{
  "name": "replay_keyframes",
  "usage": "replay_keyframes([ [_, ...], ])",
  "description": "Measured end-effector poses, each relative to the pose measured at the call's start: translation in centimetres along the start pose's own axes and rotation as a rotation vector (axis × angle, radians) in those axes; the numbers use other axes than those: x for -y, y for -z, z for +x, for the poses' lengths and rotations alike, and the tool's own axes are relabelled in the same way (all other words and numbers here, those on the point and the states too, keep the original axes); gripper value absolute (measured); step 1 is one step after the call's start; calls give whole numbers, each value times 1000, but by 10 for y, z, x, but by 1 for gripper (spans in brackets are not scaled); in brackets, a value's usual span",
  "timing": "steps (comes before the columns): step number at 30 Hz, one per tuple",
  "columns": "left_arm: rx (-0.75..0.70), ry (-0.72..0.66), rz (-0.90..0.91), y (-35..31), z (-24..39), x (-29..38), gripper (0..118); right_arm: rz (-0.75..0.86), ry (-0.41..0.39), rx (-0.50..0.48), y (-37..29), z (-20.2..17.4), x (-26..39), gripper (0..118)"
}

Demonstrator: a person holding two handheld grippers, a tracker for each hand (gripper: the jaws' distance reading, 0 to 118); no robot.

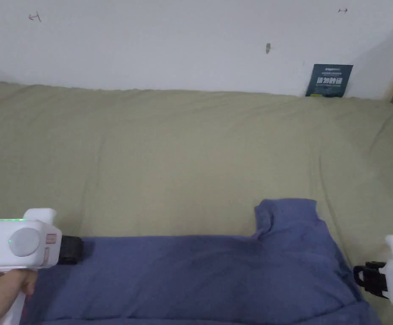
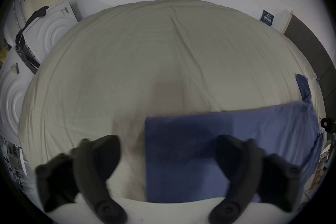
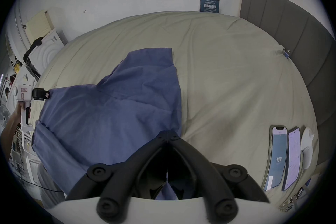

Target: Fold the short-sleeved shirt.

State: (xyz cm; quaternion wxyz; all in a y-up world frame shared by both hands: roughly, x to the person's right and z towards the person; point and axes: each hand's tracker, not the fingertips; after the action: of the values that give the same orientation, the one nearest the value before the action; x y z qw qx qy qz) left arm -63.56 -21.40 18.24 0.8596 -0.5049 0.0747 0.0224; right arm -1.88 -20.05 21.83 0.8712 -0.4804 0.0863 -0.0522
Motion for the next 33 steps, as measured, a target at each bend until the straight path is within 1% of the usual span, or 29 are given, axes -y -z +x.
replay_keyframes([
  [1, 38, 1, 0, 6, -11, 0, 29, 1, 1, 2, 2, 9, -7, 0],
  [2, 79, -3, -7, 3, -8, 0, 1, 28, -3, 54, 0, 6, -8, 0],
  [3, 60, 15, 23, 0, -6, 0, 1, 41, -7, 70, -2, -10, -2, 0],
  [4, 54, 21, 5, 1, -1, -3, 1, 52, -11, 70, -3, -7, -6, 1],
  [5, 55, 36, 12, 1, -1, 1, 1, 61, -13, 77, -3, -3, -12, 11],
  [6, 44, 51, 15, 3, 0, 1, 1, 61, -9, 74, -2, 2, -18, 43],
  [7, 41, 50, 13, 4, 0, 1, 1, 71, -9, 112, -1, -11, -21, 85],
  [8, 52, 36, 4, 6, -2, 1, 1, 59, -4, 104, 5, -8, -29, 118],
  [9, 62, 17, 11, 3, -4, 0, 1, 18, -5, 82, 13, -4, -34, 118],
  [10, 67, 8, 10, 3, -5, 1, 1, 27, -4, 74, 22, -2, -36, 118],
  [11, 69, 10, 11, 2, -5, 1, 1, 6, -15, 104, 26, -11, -46, 118],
  [12, 71, 9, 11, 2, -5, 2, 1, -29, -23, 118, 37, -9, -53, 118],
  [14, 74, 19, 5, 2, -5, 0, 1, -40, -50, 143, 57, -5, -64, 118],
  [15, 74, 19, 4, 2, -4, 0, 1, -54, -52, 146, 63, -15, -58, 118],
  [18, 76, 18, -3, 5, -4, -1, 1, -167, -70, 149, 88, -13, -59, 118],
  [19, 75, 17, -6, 6, -4, -1, 1, -202, -132, 134, 91, -13, -58, 114],
  [20, 76, 13, -7, 6, -4, -1, 1, -202, -164, 152, 90, -13, -54, 93],
  [21, 77, 12, -8, 7, -5, -2, 1, -156, -171, 171, 85, -12, -52, 89],
  [22, 77, 14, -8, 6, -5, -2, 1, -134, -127, 114, 75, -9, -55, 75],
  [23, 77, 17, -7, 4, -6, -3, 1, -94, -103, 116, 59, -11, -51, 29],
  [24, 78, 18, -7, 3, -6, -3, 1, -68, -97, 84, 51, -7, -51, 3],
  [26, 80, 16, -2, -5, -9, -3, 1, -62, -30, -6, 34, -1, -50, 3],
  [28, 91, 8, 17, -16, -14, -3, 1, -23, -93, 22, 24, -10, -50, 3],
  [30, 94, 4, 38, -31, -15, 0, 1, -28, -100, 8, 8, -13, -50, 3],
  [33, 104, 18, 65, -56, -20, 6, 1, 13, -111, -2, -17, -24, -45, 3],
])
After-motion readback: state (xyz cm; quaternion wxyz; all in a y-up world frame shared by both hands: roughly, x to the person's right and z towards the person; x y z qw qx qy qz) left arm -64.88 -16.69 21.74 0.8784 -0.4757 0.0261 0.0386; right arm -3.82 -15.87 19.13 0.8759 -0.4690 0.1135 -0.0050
